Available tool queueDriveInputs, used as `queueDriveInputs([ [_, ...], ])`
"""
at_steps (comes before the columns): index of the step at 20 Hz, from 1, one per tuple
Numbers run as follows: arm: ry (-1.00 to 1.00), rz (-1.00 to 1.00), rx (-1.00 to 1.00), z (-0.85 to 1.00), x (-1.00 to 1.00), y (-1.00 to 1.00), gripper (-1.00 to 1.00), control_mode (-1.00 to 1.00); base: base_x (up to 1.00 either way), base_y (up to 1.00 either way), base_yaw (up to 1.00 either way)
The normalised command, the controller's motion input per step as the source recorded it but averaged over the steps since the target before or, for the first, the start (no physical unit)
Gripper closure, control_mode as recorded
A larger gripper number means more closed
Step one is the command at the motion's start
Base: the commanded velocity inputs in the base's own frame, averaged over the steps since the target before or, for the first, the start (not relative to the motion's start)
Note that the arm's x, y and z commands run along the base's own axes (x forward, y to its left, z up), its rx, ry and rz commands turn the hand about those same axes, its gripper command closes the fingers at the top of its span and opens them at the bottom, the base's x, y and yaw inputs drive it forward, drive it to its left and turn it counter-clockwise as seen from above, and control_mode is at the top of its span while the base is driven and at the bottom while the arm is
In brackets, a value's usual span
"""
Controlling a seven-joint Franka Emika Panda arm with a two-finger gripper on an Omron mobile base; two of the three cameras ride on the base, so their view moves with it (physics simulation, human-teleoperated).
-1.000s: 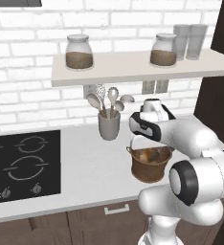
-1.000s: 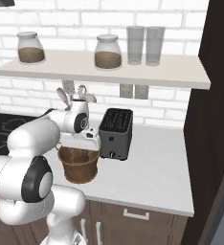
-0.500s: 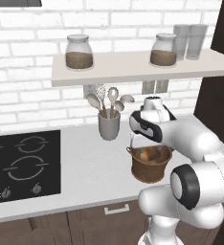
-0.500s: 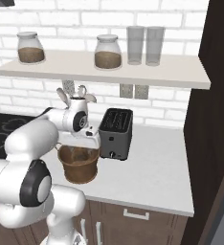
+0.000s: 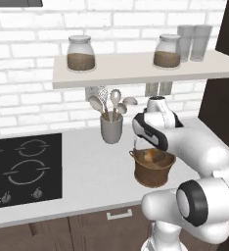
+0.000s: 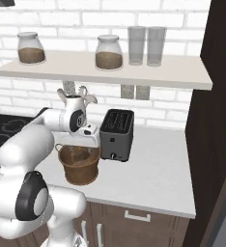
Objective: Open the cabinet, pick up the bread from the cabinet and place it in the basket. Then move the basket to the dining counter.
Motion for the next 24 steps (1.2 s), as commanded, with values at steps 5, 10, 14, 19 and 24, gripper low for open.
queueDriveInputs([
  [5,0.0,0.0,0.0,0.0,0.35,0.0,-1.0,-1.0,0.0,0.0,0.0],
  [10,0.01,0.0,0.0,0.0,0.24,0.0,-1.0,-1.0,0.0,0.0,0.0],
  [14,0.0,0.0,0.0,0.0,0.18,0.0,-1.0,-1.0,0.0,0.0,0.0],
  [19,-0.01,0.0,0.0,0.03,0.13,0.0,-1.0,-1.0,0.0,0.0,0.0],
  [24,-0.15,-0.03,0.0,0.34,0.0,0.0,-1.0,-1.0,0.0,0.0,0.0],
])
